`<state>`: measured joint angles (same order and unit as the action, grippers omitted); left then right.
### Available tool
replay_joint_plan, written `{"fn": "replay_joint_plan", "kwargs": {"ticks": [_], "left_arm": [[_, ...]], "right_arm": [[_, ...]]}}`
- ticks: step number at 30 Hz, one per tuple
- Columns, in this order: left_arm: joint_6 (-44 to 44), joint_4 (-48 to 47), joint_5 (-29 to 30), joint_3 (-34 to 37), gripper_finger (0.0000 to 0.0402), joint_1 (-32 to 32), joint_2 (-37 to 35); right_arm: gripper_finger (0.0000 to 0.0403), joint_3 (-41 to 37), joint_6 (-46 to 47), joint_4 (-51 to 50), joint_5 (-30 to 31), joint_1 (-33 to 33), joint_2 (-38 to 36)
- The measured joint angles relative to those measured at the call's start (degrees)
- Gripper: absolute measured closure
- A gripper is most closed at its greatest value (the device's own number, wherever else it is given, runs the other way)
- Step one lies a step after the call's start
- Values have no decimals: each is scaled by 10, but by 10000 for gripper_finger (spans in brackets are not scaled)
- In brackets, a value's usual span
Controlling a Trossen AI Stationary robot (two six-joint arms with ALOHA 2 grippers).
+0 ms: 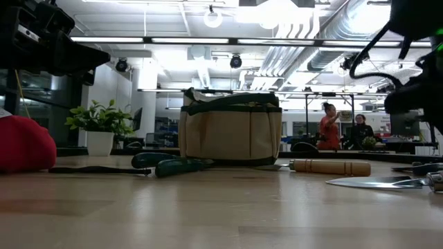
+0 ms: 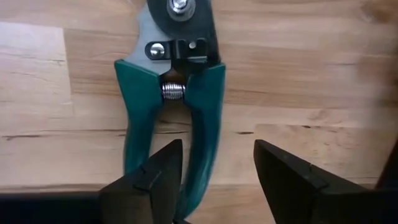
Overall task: Pick & Place Garden tools in Gardening bag
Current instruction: Put the right green shears into the gardening bag
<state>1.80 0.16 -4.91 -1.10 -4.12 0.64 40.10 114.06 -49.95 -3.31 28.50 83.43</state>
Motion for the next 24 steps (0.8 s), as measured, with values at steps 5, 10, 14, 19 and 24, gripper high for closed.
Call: {"fn": "replay_joint_plan", "kwargs": {"ticks": [5,10,14,19,24], "left_arm": [[0,0,0,0,401,0,0],[0,0,0,0,401,0,0],[0,0,0,0,401,0,0],[0,0,0,0,401,0,0],[0,0,0,0,401,0,0]], "right_arm": [[214,-3,0,8,-1,0,15],[214,-20,0,42,-5,0,13],[214,-27,0,48,-12,-1,13],[218,-32,0,53,-12,-1,13],[254,-33,0,56,-11,-1,13]]}}
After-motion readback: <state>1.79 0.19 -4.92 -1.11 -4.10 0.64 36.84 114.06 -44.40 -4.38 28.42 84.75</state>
